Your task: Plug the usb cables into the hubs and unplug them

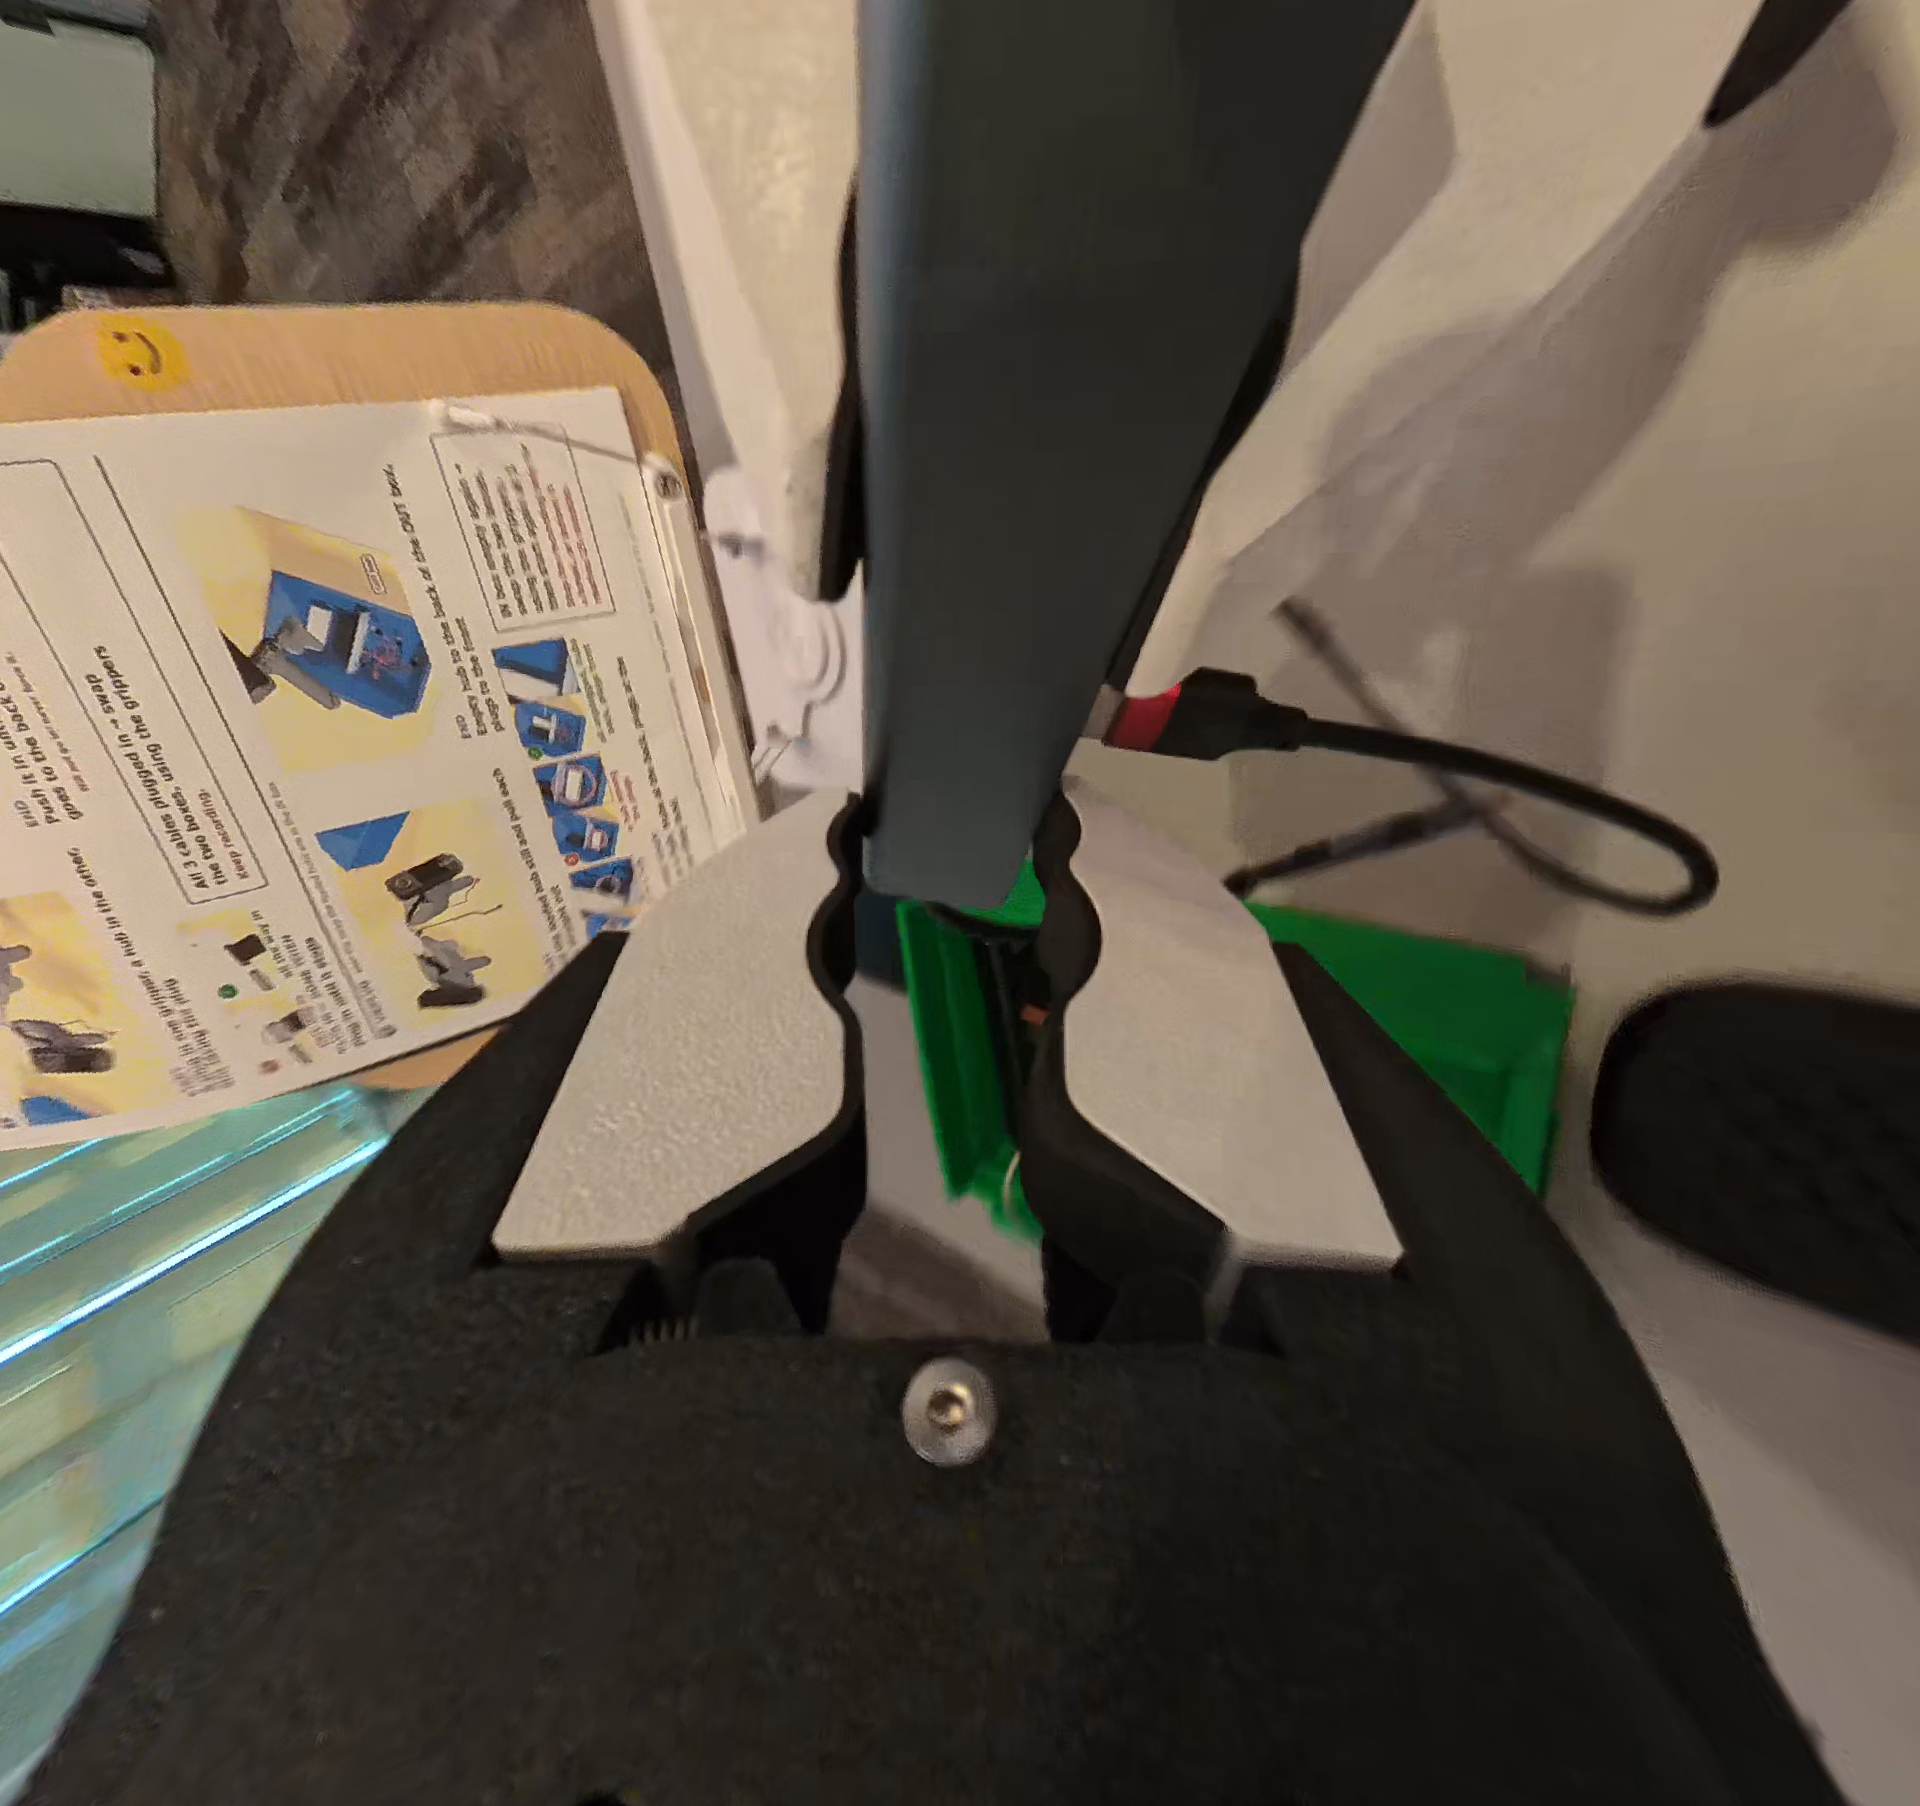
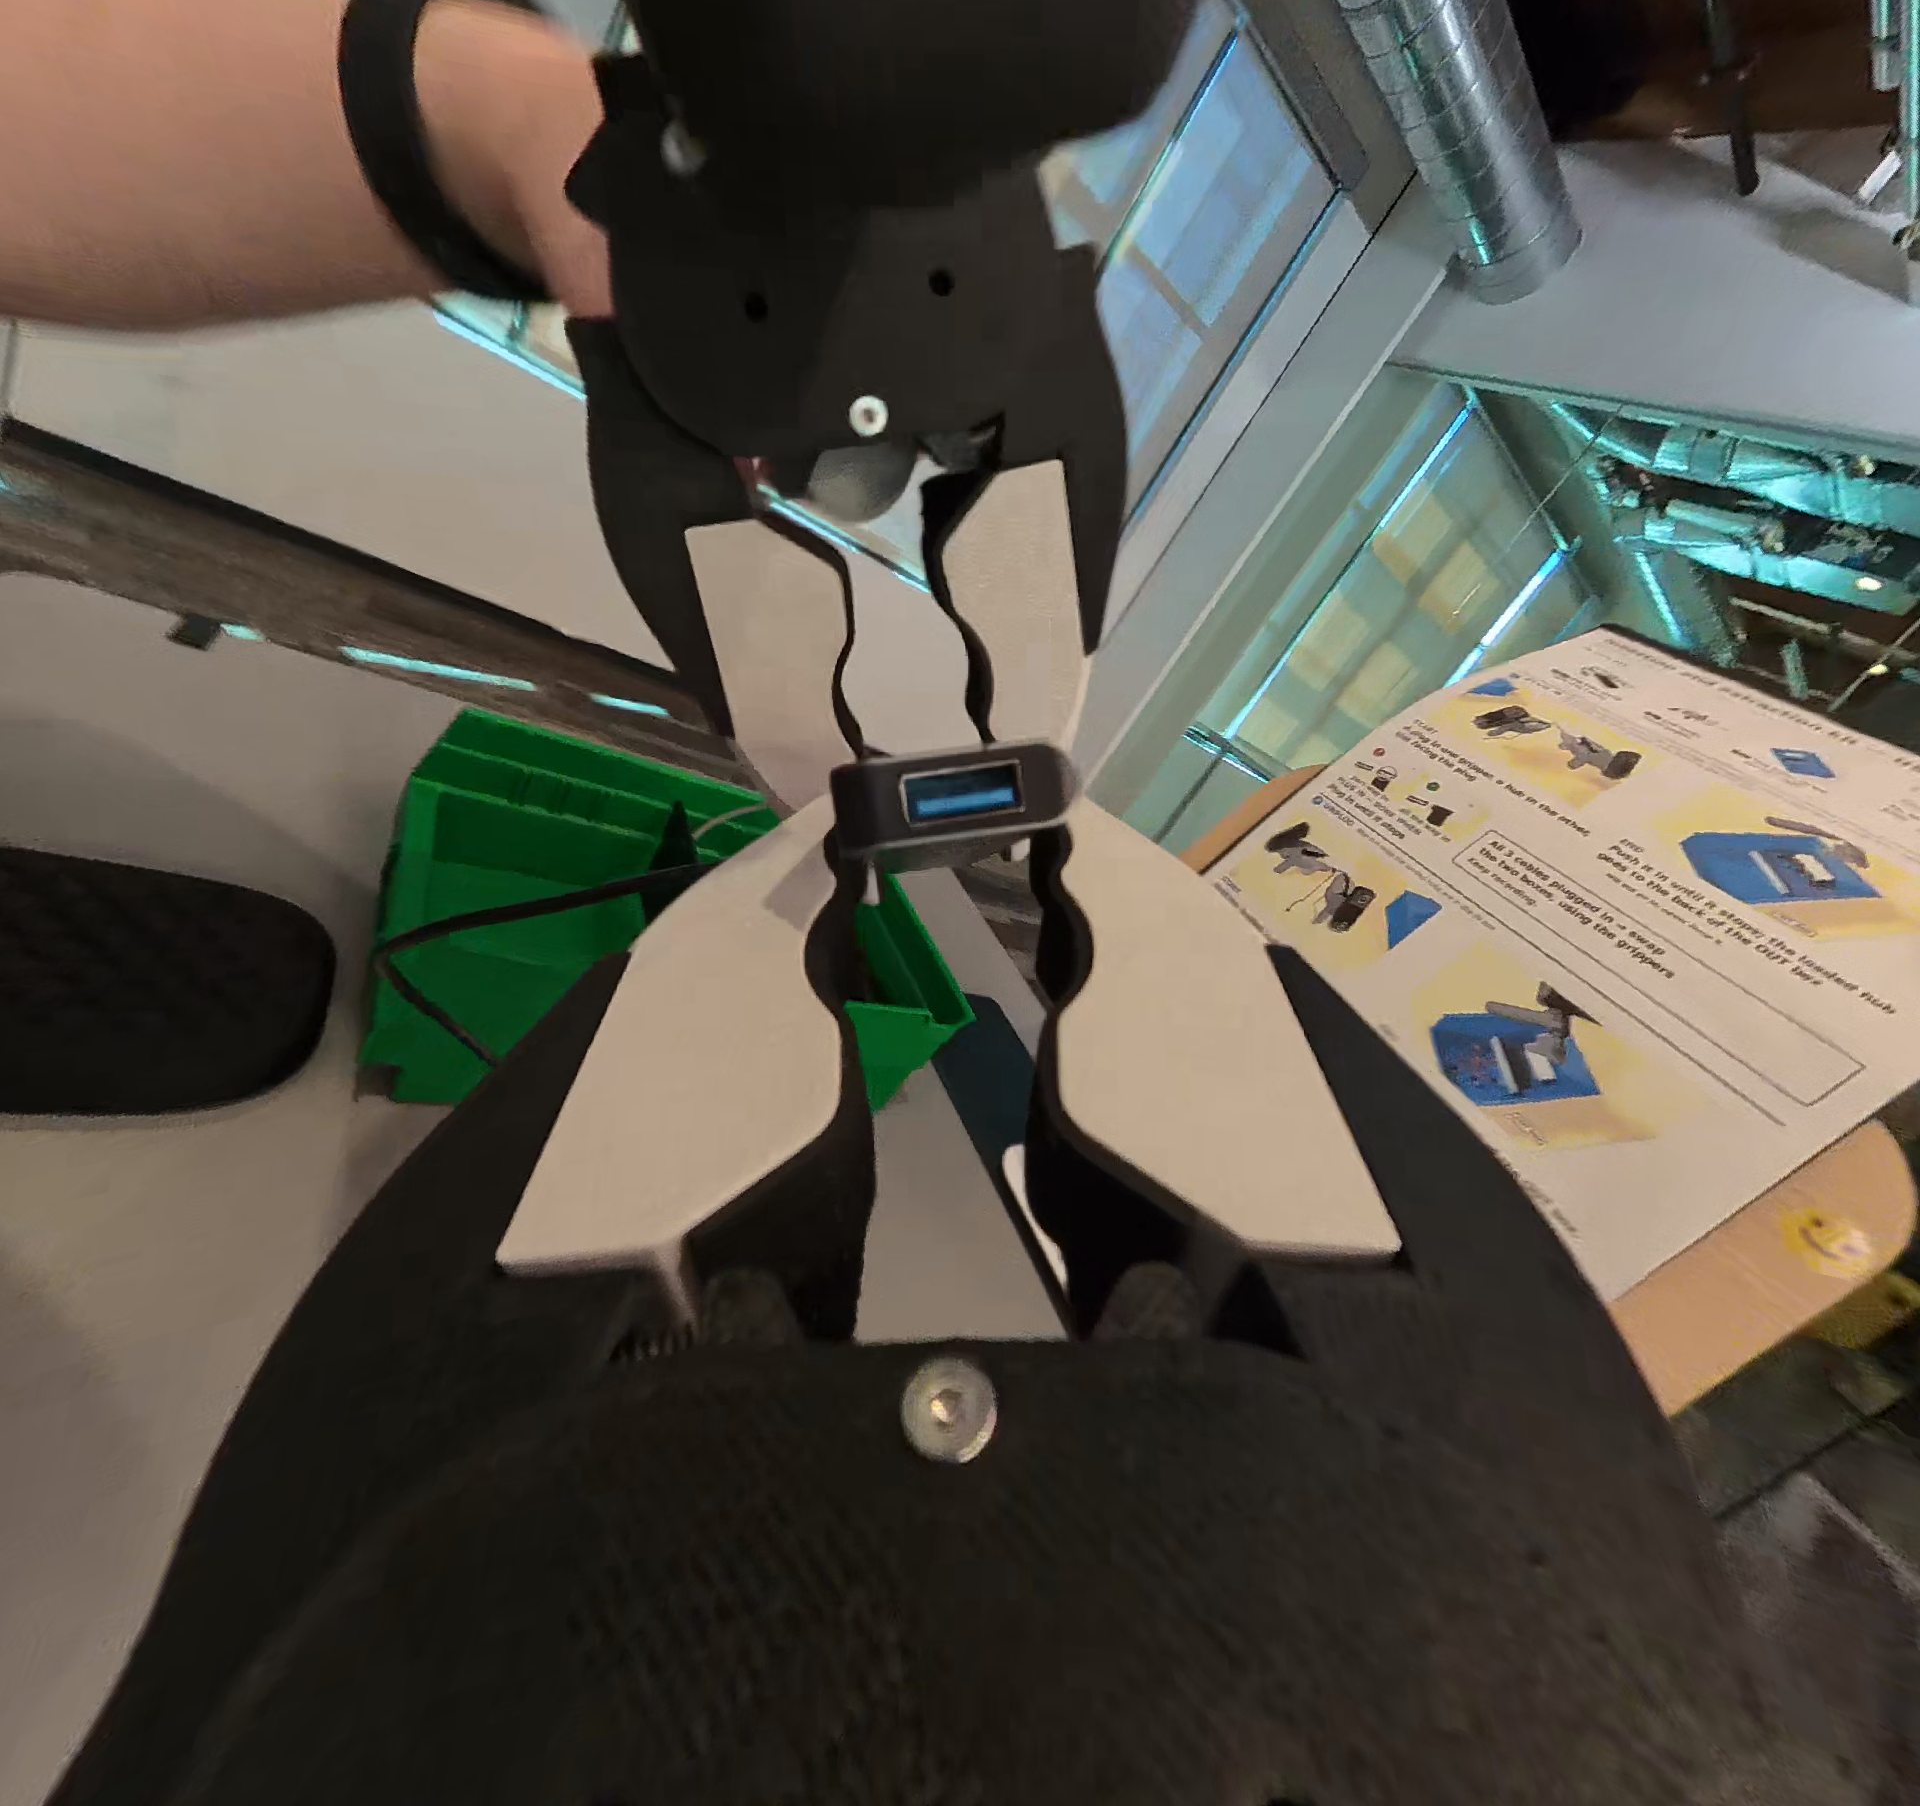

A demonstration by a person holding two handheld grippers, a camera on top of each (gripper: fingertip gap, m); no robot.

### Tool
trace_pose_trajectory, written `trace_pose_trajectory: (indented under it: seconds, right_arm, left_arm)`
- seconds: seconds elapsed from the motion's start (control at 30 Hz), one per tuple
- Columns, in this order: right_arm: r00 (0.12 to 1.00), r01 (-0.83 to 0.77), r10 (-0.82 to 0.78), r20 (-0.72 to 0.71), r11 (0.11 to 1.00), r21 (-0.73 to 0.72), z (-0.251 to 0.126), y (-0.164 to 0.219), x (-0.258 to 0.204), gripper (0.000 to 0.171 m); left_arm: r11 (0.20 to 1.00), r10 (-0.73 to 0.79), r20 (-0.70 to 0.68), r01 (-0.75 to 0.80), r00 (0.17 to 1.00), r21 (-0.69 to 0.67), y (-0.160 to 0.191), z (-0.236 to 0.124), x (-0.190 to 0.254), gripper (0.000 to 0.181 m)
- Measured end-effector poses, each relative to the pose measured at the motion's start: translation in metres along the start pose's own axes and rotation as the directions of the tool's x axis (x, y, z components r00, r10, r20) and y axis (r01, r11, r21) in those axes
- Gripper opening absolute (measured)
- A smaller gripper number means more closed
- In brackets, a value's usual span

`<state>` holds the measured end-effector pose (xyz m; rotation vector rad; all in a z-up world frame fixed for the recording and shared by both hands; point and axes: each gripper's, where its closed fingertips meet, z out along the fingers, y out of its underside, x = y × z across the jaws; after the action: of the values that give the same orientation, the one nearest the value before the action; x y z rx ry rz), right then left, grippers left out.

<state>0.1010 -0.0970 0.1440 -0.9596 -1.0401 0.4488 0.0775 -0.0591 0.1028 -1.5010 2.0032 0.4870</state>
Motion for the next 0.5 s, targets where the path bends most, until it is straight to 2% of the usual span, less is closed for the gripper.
trace_pose_trajectory:
  seconds: [0.03, 0.1, 0.13, 0.17, 0.27, 0.37, 0.43, 0.5]
  right_arm:
    - [0.999, -0.035, 0.035, 0.003, 0.999, 0.02, -0.003, -0.003, 0.003, 0.031]
    - [0.995, -0.098, 0.097, 0.016, 0.993, 0.06, -0.008, -0.009, 0.008, 0.031]
    - [0.992, -0.124, 0.123, 0.018, 0.989, 0.081, -0.012, -0.011, 0.012, 0.031]
    - [0.989, -0.147, 0.145, 0.022, 0.984, 0.101, -0.015, -0.013, 0.016, 0.032]
    - [0.974, -0.224, 0.218, 0.054, 0.963, 0.149, -0.025, -0.013, 0.025, 0.031]
    - [0.937, -0.347, 0.33, 0.118, 0.919, 0.186, -0.029, -0.01, 0.031, 0.031]
    - [0.889, -0.454, 0.426, 0.171, 0.867, 0.205, -0.031, -0.009, 0.036, 0.031]
    - [0.827, -0.559, 0.517, 0.219, 0.8, 0.22, -0.034, -0.008, 0.043, 0.031]
  left_arm:
    - [0.996, -0.052, -0.003, 0.052, 0.999, 0.073, -0.005, -0.002, 0.0, 0.037]
    - [0.951, -0.199, -0.063, 0.208, 0.978, 0.229, -0.011, -0.006, 0.002, 0.059]
    - [0.897, -0.281, -0.113, 0.302, 0.953, 0.322, -0.013, -0.009, 0.003, 0.066]
    - [0.816, -0.356, -0.174, 0.396, 0.918, 0.422, -0.015, -0.013, 0.003, 0.073]
    - [0.519, -0.531, -0.266, 0.557, 0.804, 0.648, -0.002, -0.022, -0.004, 0.071]
    - [0.314, -0.636, -0.196, 0.482, 0.746, 0.818, 0.016, -0.029, -0.01, 0.069]
    - [0.284, -0.669, -0.119, 0.399, 0.734, 0.872, 0.024, -0.035, -0.011, 0.067]
    - [0.244, -0.667, -0.124, 0.373, 0.734, 0.895, 0.029, -0.041, -0.011, 0.066]
